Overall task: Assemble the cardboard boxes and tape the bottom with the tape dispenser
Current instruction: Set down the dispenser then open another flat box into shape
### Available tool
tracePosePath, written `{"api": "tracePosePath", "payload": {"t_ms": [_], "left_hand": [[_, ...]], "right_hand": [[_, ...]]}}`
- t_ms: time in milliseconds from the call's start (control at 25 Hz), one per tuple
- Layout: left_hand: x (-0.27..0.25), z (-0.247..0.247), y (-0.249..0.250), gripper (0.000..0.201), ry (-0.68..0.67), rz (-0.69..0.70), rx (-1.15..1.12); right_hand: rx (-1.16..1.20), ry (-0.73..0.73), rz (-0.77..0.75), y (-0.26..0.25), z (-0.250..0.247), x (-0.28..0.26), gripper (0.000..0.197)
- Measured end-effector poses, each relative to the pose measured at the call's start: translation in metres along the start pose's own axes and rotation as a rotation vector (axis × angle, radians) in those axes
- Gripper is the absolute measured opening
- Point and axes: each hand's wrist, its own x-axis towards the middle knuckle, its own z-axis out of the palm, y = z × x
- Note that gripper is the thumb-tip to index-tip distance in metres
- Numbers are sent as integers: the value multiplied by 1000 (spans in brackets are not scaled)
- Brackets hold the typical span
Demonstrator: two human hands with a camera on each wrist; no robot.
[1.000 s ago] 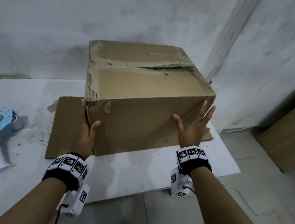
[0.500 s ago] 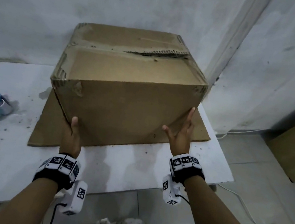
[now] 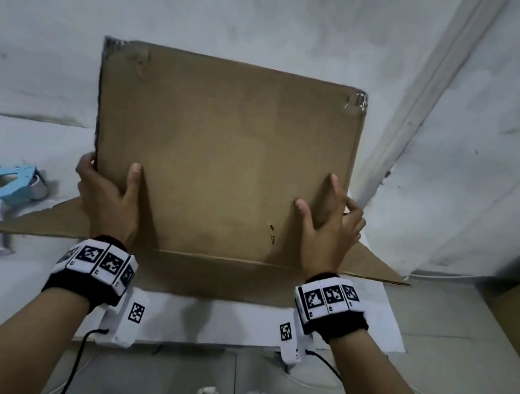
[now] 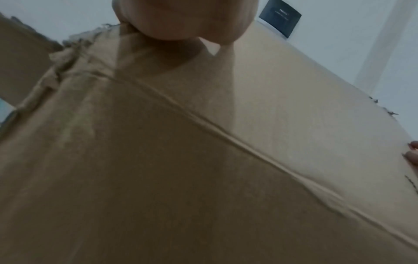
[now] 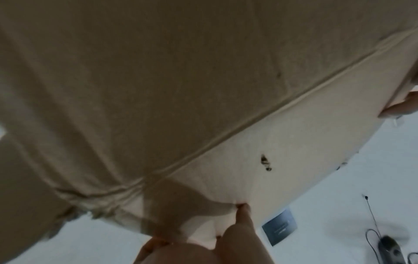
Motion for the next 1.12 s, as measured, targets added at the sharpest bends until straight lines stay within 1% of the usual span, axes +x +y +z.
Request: {"api": "tracePosePath", "payload": {"t_ms": [40,120,200,240,320,400,520,600,720,840,880,1000,1040,1080,1120], "left_hand": [[3,-1,4,70,-42,23,46],[6,-4,10,75,-129,22,211],[6,-6,14,77,-200,-26,323],[5,-8,17,77,-231,-55,323],[6,-12,26,76,-269,-85,270],[9,-18,39,73,-246,-60,254],[23,-23,55,64,-191,23,377],[28,-24,59,59,-220,44,466],[32,-26,66,55,-239,74,472],[40,-29,81,49,-172,109,528],[44,-29,85,49,-191,99,570],[50,-24,87,48,-344,59,727],[48,-20,85,48,-380,87,769],[45,-14,84,49,-409,149,787],[40,-7,83,55,-449,250,783]], "right_hand": [[-9,-22,-7,-3,-2,3,64],[-75,-150,-32,-4,-4,7,63],[-147,-288,-15,0,-7,7,63],[-153,-324,1,0,-8,8,64],[-99,-331,28,-7,-11,12,63],[-48,-292,25,-18,-16,19,61],[-67,-225,-12,-32,-22,32,50],[-88,-244,-19,-38,-22,36,41],[-112,-266,-18,-45,-25,41,39],[-165,-251,-11,-54,-33,50,38],[-196,-270,-12,-57,-33,53,38],[-297,-367,-11,-62,-24,62,39],[-332,-376,-11,-62,-19,64,39],[-358,-362,-11,-62,-14,67,38],[-381,-342,-11,-62,-9,68,37]]}}
